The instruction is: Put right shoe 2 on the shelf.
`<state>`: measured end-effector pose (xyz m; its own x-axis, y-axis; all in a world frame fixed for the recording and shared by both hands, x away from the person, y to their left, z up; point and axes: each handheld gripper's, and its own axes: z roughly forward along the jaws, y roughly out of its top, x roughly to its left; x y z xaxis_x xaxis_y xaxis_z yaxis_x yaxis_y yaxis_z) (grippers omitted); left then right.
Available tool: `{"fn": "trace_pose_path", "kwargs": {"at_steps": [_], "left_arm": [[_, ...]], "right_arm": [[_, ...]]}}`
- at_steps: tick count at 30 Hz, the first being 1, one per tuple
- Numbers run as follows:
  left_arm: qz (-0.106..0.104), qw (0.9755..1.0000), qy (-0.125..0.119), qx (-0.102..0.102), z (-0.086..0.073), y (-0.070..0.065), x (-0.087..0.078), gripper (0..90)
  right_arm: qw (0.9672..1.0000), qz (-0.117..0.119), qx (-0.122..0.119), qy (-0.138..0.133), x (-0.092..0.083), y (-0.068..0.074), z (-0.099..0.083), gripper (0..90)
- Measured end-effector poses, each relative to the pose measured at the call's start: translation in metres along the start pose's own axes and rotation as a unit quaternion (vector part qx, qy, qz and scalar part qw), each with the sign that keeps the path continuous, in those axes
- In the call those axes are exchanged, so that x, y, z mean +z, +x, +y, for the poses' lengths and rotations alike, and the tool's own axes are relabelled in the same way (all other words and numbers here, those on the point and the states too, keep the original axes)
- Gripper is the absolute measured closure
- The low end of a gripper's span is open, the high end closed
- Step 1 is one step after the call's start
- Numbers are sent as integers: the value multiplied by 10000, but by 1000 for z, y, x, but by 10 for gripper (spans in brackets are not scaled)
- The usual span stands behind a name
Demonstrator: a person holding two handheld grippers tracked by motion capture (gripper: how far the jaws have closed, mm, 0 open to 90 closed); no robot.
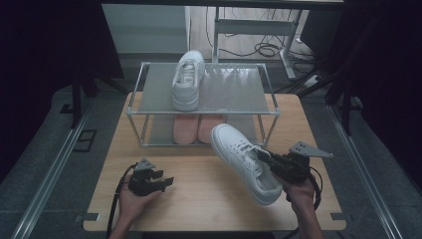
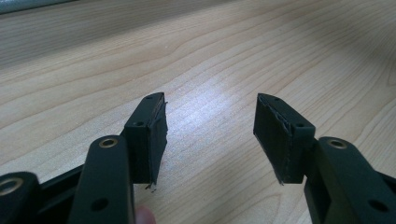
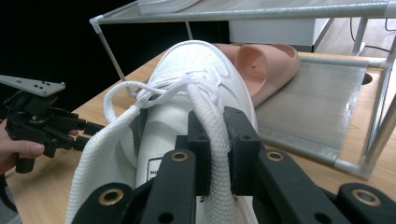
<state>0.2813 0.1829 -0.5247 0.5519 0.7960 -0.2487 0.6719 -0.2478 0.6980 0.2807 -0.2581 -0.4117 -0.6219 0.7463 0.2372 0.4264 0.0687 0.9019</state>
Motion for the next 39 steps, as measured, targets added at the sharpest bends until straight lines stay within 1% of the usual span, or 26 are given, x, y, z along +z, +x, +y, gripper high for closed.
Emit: {"fn": "trace_pose_path", "kwargs": {"at_steps": [8, 12, 16, 24, 31, 39], "left_arm": [[10, 10000, -8, -20, 0, 0, 0, 451], [-6, 10000, 21, 23, 0, 0, 0, 451], [11, 10000, 3, 2, 0, 1, 0, 451], [0, 10000, 4, 7, 0, 1, 0, 451], [-13, 10000, 25, -1, 0, 1, 1, 450], [-28, 10000, 3, -11, -1, 0, 2, 450]], "right_arm": [[9999, 74, -23, -71, 0, 4, 6, 819], [9998, 139, -13, -164, 0, 7, 12, 819], [9995, 199, -59, -251, -2, 9, 20, 819], [9986, 246, -123, -453, -7, 15, 39, 819], [9977, 263, -195, -599, -11, 16, 58, 819], [9971, 155, -254, -695, -10, 15, 84, 819]]}}
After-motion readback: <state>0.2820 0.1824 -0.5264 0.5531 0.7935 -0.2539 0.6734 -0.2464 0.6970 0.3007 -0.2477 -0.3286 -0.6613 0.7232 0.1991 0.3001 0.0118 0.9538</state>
